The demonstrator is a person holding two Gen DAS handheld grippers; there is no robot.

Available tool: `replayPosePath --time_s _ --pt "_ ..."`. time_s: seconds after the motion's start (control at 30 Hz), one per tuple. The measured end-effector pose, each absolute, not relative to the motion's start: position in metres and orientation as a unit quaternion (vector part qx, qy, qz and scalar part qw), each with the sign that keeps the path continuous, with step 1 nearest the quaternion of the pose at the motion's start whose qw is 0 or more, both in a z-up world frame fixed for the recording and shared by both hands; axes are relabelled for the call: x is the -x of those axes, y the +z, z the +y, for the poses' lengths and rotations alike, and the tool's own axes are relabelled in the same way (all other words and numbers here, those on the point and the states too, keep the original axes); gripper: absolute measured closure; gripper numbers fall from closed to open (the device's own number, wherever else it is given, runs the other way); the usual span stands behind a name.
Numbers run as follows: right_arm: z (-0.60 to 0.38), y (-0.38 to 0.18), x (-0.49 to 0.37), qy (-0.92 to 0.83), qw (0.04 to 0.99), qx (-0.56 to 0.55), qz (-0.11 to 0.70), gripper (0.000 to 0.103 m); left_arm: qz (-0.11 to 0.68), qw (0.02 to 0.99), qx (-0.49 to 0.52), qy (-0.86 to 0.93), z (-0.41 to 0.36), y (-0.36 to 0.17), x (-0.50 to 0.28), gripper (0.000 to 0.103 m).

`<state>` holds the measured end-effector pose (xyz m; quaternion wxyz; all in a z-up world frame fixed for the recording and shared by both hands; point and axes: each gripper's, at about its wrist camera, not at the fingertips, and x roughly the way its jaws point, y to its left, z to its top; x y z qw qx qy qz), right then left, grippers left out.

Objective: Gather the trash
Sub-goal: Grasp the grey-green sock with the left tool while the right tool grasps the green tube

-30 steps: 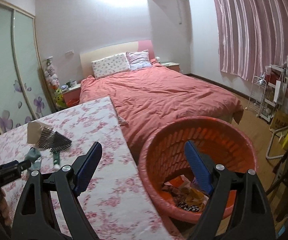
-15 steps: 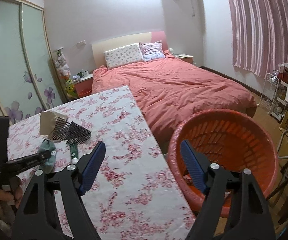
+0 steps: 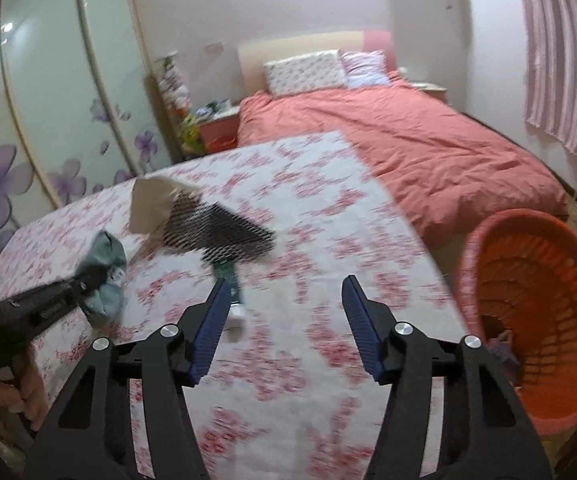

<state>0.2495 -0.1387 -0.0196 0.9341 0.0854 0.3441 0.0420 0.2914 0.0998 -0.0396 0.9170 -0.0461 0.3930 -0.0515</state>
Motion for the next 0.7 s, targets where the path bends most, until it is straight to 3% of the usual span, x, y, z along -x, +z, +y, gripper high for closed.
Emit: replayPosePath --time_s 0.23,0.53,0.7 --pt "-0.101 -0.041 -0.279 0.071 0.915 -0.057 0.394 0.063 0.375 0.924 0.065 -0.044 0.131 -0.025 -0.283 0.096" --pt "-0.088 -0.057 -0.298 0.067 0.901 -0.045 0.426 0.065 0.373 0.924 0.076 -0.048 0.148 -0.022 -0.278 0.096" --pt "-0.087 -0.057 -0.299 0.057 0.902 -0.034 0.427 0.081 0.377 0.922 0.079 -0.048 0.149 -0.025 -0.277 0.096"
